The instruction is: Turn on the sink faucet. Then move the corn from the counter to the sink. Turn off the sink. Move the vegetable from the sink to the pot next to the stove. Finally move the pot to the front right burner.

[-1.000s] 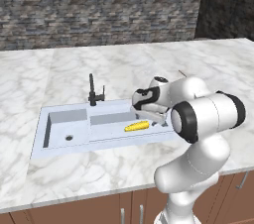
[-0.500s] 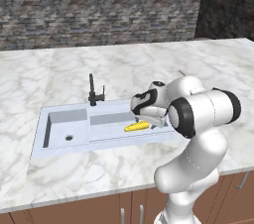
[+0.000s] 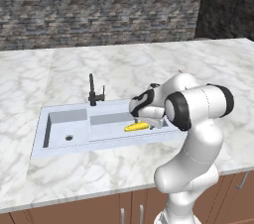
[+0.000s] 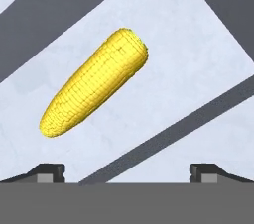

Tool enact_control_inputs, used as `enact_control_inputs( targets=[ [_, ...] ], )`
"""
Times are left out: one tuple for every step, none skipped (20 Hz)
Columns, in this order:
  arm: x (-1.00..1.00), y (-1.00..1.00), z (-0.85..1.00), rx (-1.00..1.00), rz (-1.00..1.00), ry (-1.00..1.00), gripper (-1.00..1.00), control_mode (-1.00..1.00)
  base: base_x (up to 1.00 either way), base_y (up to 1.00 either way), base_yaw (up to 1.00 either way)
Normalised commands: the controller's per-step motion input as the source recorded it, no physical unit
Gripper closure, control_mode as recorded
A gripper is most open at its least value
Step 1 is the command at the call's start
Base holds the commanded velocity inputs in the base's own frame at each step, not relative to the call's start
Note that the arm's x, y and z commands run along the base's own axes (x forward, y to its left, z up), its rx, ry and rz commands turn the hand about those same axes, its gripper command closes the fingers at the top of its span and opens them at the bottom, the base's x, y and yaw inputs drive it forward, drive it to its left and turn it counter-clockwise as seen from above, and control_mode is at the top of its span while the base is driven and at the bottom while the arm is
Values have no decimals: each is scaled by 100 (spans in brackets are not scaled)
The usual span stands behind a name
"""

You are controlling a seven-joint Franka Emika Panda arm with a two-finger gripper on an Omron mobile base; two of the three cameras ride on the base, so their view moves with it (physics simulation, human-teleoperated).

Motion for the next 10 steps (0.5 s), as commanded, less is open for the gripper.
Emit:
enact_control_inputs(
  targets=[
    [22, 0, -12, -2, 0, 0, -100, -100, 0, 0, 0],
    [24, 0, -12, -2, 0, 0, -100, -100, 0, 0, 0],
    [23, 0, -11, -1, 0, 0, -100, -100, 0, 0, 0],
    [24, 0, -11, -1, 0, 0, -100, -100, 0, 0, 0],
    [25, 0, -10, -1, 0, 0, -100, -100, 0, 0, 0],
    [24, 0, -11, -1, 0, 0, -100, -100, 0, 0, 0],
    [25, 0, -9, -1, 0, 0, -100, -100, 0, 0, 0],
    [20, 0, -11, -1, 0, 0, -100, -100, 0, 0, 0],
    [20, 0, -14, -1, 0, 0, -100, -100, 0, 0, 0],
    [18, 0, -17, -2, 0, 0, -100, -100, 0, 0, 0]
  ],
)
